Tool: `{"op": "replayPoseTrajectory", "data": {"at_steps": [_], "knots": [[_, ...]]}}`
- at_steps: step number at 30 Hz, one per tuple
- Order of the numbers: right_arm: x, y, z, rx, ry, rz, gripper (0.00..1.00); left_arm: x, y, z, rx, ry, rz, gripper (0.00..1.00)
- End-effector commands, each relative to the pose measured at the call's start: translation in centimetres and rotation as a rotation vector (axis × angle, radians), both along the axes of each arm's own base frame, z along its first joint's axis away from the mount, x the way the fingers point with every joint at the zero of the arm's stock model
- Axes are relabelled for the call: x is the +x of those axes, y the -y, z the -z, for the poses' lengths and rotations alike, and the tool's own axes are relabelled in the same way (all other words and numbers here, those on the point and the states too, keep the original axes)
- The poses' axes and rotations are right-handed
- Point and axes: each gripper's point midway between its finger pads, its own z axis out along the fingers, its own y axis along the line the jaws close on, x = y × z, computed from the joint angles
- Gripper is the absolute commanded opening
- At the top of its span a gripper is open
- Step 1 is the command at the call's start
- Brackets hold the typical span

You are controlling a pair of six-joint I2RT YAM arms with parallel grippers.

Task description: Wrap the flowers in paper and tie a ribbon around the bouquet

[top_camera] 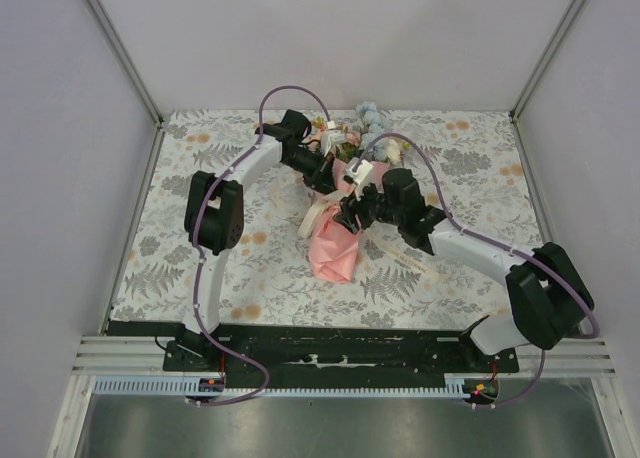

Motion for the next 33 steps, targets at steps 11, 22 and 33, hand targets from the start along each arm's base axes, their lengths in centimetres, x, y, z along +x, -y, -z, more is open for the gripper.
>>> {"op": "replayPoseTrajectory", "data": {"at_steps": [11,22,33], "knots": [[-2.2,-11.1,-0.7,-0.275,0.399,-0.384,0.56,0.8,0.5,0.4,0.003,-0.080,-0.064,0.02],[-2.8,-11.6,6.3,-0.497,0.454,-0.418,0.51,1.3,0.0,1.9,0.009,-0.117,-0.077,0.02],[-2.4,-12.2,10.3,-0.617,0.405,-0.426,0.56,1.3,-0.4,2.3,0.006,-0.123,-0.068,0.02]]}}
